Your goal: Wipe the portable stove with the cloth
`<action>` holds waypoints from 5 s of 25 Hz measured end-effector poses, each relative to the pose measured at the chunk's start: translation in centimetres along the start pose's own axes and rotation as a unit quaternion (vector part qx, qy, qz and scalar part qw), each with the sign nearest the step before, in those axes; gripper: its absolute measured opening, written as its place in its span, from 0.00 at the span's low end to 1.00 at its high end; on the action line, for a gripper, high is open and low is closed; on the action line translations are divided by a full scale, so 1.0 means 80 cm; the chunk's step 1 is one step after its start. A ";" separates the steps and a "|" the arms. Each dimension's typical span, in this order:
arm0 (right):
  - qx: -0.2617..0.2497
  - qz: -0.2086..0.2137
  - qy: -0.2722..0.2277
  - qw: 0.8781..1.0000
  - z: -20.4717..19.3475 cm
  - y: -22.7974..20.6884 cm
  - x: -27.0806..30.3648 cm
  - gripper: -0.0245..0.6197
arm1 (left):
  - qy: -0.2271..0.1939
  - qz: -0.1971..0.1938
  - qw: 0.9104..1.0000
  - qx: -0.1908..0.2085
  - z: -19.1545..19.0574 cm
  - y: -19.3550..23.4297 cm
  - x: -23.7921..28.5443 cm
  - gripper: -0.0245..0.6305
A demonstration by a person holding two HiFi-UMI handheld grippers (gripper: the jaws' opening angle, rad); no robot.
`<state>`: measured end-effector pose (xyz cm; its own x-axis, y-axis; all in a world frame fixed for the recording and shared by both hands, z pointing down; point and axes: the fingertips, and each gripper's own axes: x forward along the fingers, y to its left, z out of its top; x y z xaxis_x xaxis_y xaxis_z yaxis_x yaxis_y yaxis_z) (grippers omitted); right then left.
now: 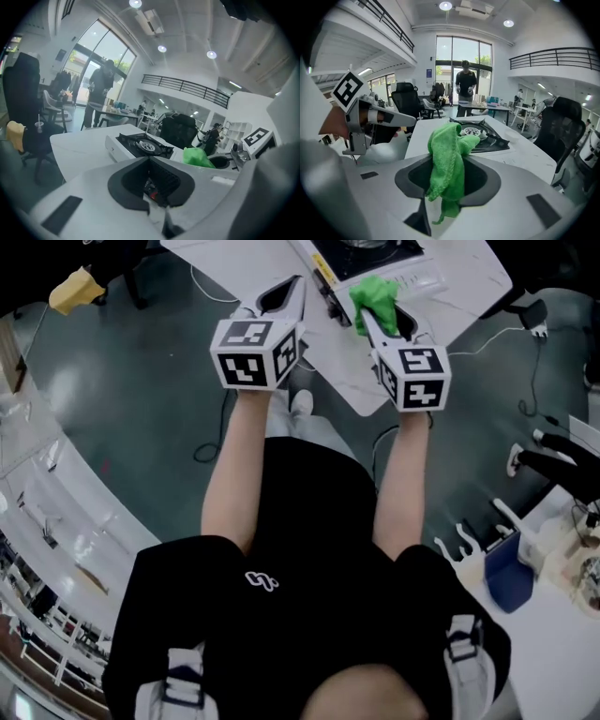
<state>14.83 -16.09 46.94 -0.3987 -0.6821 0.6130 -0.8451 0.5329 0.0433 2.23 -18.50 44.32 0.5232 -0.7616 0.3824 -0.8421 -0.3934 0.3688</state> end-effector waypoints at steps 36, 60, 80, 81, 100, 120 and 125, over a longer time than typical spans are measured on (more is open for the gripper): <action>0.080 -0.064 0.028 0.994 -0.027 -0.089 0.054 0.25 | 0.071 -0.060 0.995 0.032 -0.001 -0.012 0.085 0.03; 0.167 -0.178 0.020 0.970 -0.031 -0.229 0.055 0.25 | 0.073 -0.124 0.989 0.036 0.052 0.009 0.158 0.03; 0.164 -0.301 0.082 0.936 -0.005 -0.293 0.065 0.25 | 0.050 -0.150 0.987 0.006 0.102 0.062 0.193 0.03; 0.157 -0.288 0.079 0.941 0.003 -0.292 0.070 0.25 | 0.043 -0.146 0.988 0.001 0.108 0.065 0.195 0.03; -0.054 -0.086 0.128 0.987 0.091 -0.244 0.194 0.25 | -0.012 -0.081 0.995 -0.058 0.131 0.112 0.201 0.03; -0.066 -0.141 0.088 0.984 0.167 -0.260 0.277 0.25 | -0.014 -0.057 0.996 -0.060 0.136 0.159 0.182 0.03; -0.096 -0.192 0.043 0.976 0.211 -0.274 0.272 0.25 | -0.016 -0.049 0.997 -0.060 0.142 0.178 0.180 0.03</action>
<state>18.66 -51.03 46.03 -0.0272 -0.8102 0.5855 -0.8413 0.3350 0.4244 -3.70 -40.91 45.49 0.5963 -0.7392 0.3130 -0.7643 -0.4037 0.5028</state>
